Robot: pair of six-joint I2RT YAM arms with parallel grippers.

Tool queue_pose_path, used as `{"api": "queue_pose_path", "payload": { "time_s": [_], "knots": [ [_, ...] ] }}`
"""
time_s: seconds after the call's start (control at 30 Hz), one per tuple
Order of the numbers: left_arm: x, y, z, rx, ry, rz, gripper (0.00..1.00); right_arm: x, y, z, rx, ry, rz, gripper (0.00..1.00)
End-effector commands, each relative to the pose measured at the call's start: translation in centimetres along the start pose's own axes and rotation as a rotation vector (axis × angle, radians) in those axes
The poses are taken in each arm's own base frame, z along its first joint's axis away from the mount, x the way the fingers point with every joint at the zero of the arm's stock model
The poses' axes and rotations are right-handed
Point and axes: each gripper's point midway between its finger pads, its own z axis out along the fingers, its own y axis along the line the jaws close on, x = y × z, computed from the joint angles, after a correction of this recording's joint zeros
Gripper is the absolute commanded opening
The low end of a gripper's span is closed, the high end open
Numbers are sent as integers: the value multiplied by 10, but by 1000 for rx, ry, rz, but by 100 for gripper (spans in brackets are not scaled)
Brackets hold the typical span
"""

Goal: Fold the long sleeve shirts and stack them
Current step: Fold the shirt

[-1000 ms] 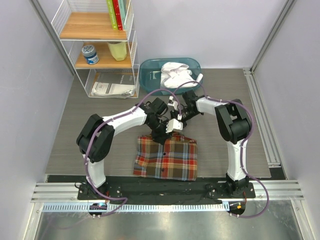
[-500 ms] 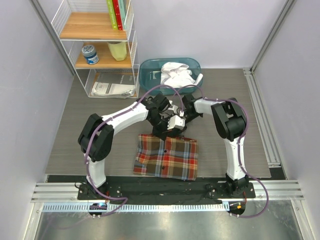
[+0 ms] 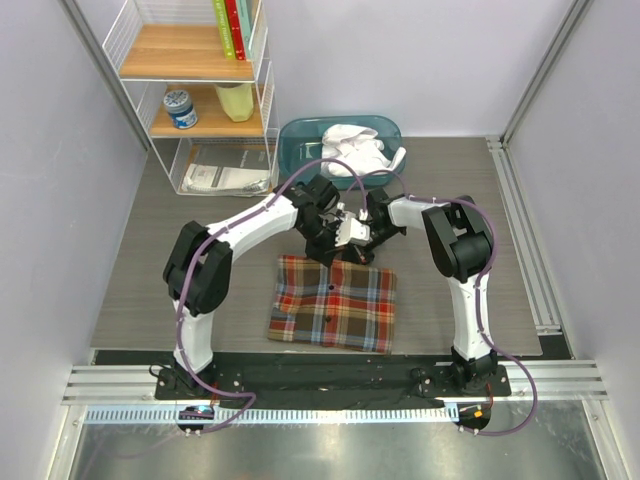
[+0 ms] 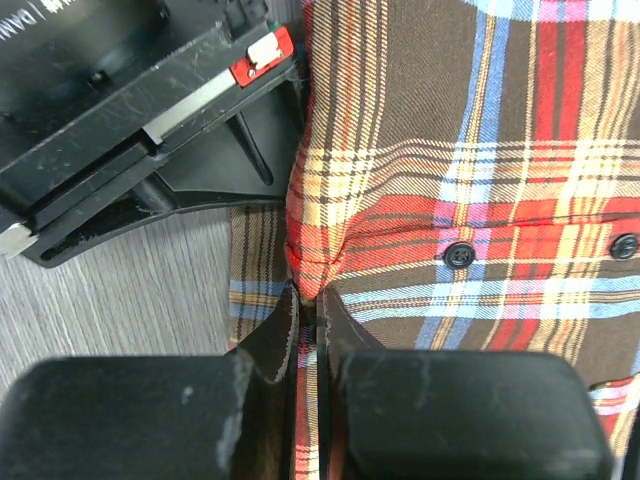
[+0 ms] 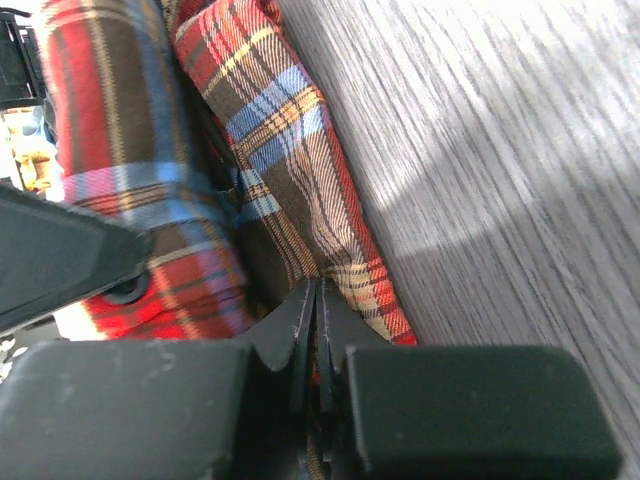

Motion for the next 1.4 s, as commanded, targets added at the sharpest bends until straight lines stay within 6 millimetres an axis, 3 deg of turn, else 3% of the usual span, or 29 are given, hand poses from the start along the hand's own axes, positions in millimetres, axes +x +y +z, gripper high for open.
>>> {"api": "queue_pose_path", "payload": {
  "time_s": [0.0, 0.03, 0.17, 0.23, 0.33, 0.43, 0.47, 0.53, 0.57, 0.63, 0.67, 0.83, 1.0, 1.17, 1.27, 1.33, 1.37],
  "knots": [
    [0, 17, -3, -41, 14, 50, 0, 1, -8, 0, 41, 13, -40, 10],
    [1, 19, -1, -50, 13, 52, 0, 0, -8, -1, 43, 12, -45, 10],
    [-10, 25, -10, -101, -27, 33, 30, -11, -5, -10, 69, -12, -77, 19],
    [-28, 25, -26, -119, -77, 39, 34, -24, -5, -20, 106, -34, -102, 23],
    [-34, 1, -49, -42, -88, -3, 41, -50, 5, -52, 164, -88, -165, 29],
    [-22, -12, -74, 11, -90, -87, 48, -64, 21, -91, 221, -123, -234, 39],
    [-6, -12, -81, 18, -80, -142, 51, -64, 21, -102, 256, -127, -245, 45],
    [7, -8, -89, 3, -92, -197, 54, -59, 32, -128, 298, -139, -269, 52],
    [19, -3, -93, -8, -91, -239, 57, -55, 32, -137, 329, -134, -302, 61],
    [28, -4, -95, 7, -94, -288, 61, -39, 39, -148, 350, -116, -316, 67],
    [34, -3, -93, 23, -94, -316, 72, -32, 38, -150, 374, -100, -334, 70],
    [57, -2, -75, 68, -62, -390, 82, 2, 40, -142, 360, -46, -346, 72],
    [75, 1, -55, 94, -38, -436, 83, 25, 26, -128, 349, 6, -343, 72],
    [86, 2, -42, 101, -21, -450, 82, 34, 16, -114, 315, 43, -333, 68],
    [90, 3, -37, 108, -15, -456, 76, 41, 19, -108, 271, 61, -325, 58],
    [89, 5, -36, 109, -19, -459, 64, 46, 24, -107, 252, 64, -318, 44],
    [89, 5, -36, 111, -20, -466, 53, 47, 27, -108, 253, 62, -323, 35]
  ]
}}
